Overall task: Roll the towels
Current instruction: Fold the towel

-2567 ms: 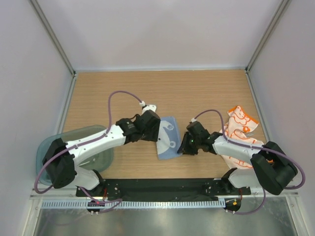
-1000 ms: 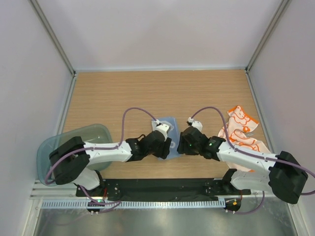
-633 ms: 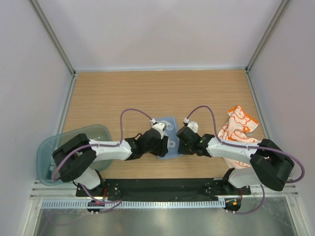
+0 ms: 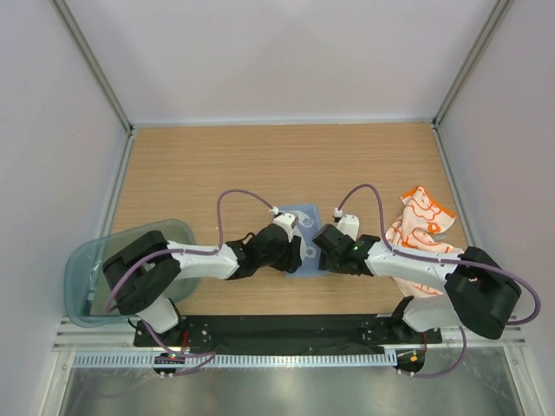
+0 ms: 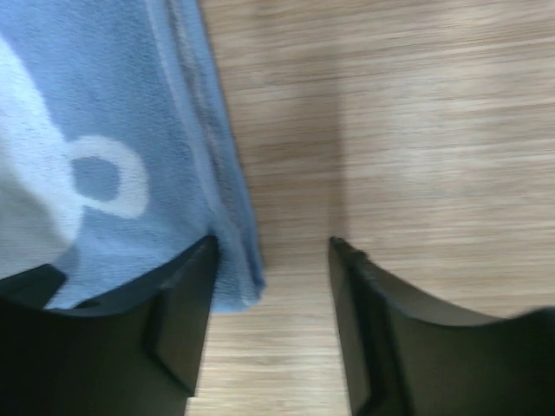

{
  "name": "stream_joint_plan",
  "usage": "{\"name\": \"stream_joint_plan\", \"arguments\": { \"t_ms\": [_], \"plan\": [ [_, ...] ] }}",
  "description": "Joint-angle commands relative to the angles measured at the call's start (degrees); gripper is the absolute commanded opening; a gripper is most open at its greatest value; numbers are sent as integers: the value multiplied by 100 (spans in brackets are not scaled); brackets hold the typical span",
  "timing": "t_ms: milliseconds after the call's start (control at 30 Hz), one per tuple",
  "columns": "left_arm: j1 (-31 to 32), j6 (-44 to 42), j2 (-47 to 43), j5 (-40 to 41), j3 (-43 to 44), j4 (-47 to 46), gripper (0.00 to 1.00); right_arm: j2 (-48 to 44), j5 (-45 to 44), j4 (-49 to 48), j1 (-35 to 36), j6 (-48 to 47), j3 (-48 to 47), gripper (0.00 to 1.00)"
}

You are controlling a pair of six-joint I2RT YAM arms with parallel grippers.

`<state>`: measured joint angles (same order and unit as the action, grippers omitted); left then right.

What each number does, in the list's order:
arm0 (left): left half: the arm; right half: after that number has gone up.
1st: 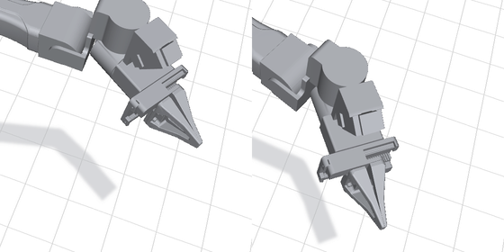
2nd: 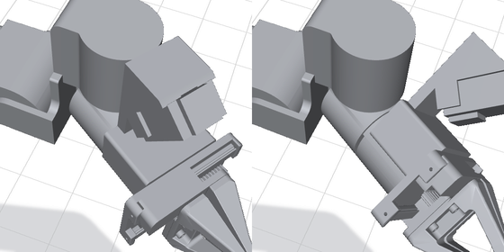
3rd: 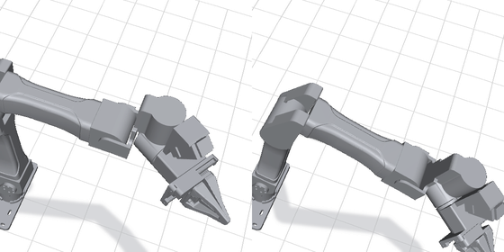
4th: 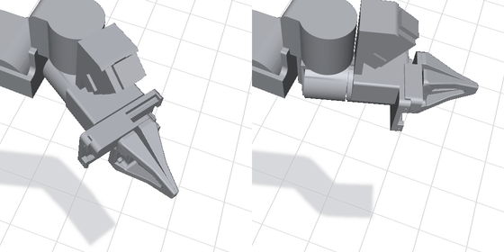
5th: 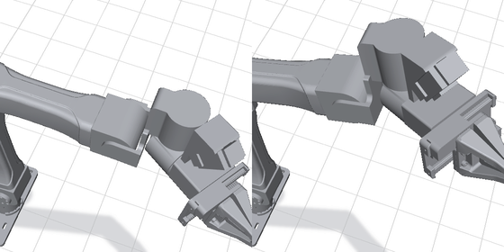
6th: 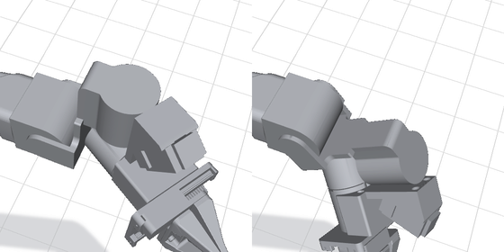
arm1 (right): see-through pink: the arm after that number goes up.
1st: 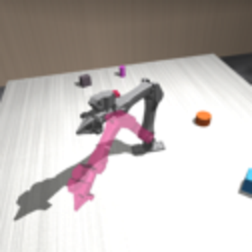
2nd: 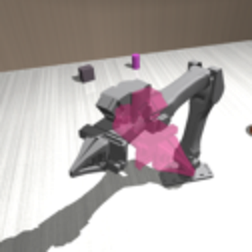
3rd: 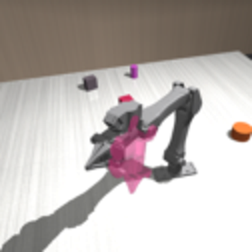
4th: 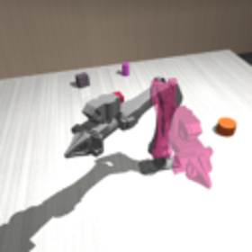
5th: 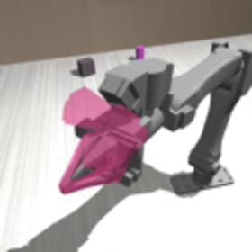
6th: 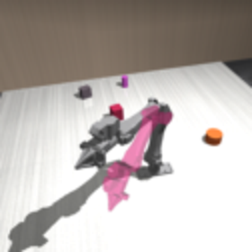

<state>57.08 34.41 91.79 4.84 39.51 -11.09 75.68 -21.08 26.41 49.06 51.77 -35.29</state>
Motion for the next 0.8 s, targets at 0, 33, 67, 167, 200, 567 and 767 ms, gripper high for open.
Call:
{"name": "stream_joint_plan", "arguments": {
  "t_ms": [0, 33, 67, 167, 200, 567, 767],
  "plan": [
    [-48, 22, 41, 52, 57, 520, 53, -220, -651, 847, -19, -79, -215, 63],
    [-39, 13, -20, 61, 75, 599, 53, -386, -686, 891, -19, -123, -250, 65],
    [-48, 4, -186, 113, 101, 660, 53, -466, -730, 909, -19, -262, -277, 67],
    [-48, -101, -581, 297, 171, 924, 56, -799, -749, 1006, 7, -456, -417, 69],
    [-48, -136, -670, 350, 198, 1003, 58, -861, -722, 1015, 16, -483, -478, 69],
    [-48, -488, -1813, 895, 312, 2076, 67, -1126, 508, -223, 674, -1027, -286, 63],
    [-48, -304, -2753, 1291, 128, 2427, 68, -573, 324, -155, 1482, -1922, -777, 63]
  ]
}}
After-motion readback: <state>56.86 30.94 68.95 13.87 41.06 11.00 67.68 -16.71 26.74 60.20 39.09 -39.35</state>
